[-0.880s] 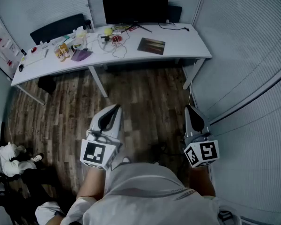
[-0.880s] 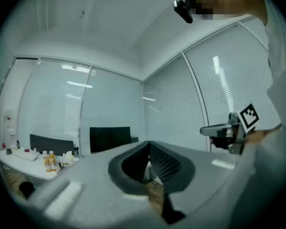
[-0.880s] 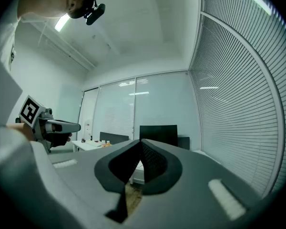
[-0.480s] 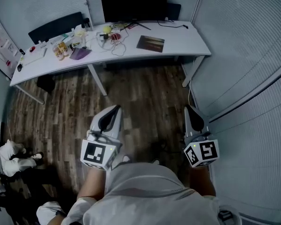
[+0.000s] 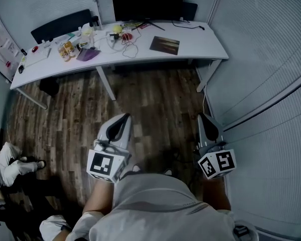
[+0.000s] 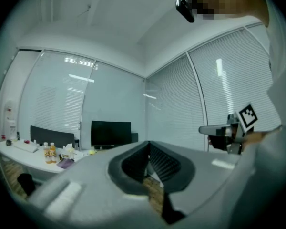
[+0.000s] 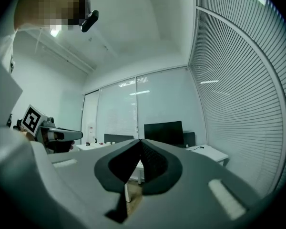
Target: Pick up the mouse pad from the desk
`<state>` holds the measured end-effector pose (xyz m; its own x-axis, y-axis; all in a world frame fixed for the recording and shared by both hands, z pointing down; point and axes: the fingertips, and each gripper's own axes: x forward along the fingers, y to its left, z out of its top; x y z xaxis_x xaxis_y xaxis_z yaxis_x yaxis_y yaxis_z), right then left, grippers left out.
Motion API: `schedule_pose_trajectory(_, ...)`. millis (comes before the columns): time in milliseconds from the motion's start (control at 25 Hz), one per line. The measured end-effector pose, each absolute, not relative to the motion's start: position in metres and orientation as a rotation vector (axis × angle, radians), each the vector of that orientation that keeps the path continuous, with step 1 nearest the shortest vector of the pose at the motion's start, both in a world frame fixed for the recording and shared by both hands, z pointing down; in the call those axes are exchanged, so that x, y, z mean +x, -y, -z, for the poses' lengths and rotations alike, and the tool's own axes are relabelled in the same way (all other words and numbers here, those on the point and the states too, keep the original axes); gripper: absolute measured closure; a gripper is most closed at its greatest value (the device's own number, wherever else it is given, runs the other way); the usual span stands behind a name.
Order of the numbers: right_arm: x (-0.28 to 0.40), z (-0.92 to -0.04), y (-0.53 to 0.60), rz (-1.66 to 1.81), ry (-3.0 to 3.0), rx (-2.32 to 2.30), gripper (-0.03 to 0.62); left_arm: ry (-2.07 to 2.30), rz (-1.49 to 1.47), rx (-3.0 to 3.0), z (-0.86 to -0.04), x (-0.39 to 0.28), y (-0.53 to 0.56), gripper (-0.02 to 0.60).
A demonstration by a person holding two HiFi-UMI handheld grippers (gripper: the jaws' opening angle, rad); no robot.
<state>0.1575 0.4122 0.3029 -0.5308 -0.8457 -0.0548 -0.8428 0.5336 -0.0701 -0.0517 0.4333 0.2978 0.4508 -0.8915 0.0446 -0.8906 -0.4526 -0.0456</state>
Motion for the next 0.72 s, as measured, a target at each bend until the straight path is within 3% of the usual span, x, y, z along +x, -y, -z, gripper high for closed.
schedule_pose_trajectory(720,0.03,-0.328,-0.377,0.053,-2.752,-1.518,0.588,-1.614,0.084,-2.782,-0.342,-0.165,-0.39,0.58)
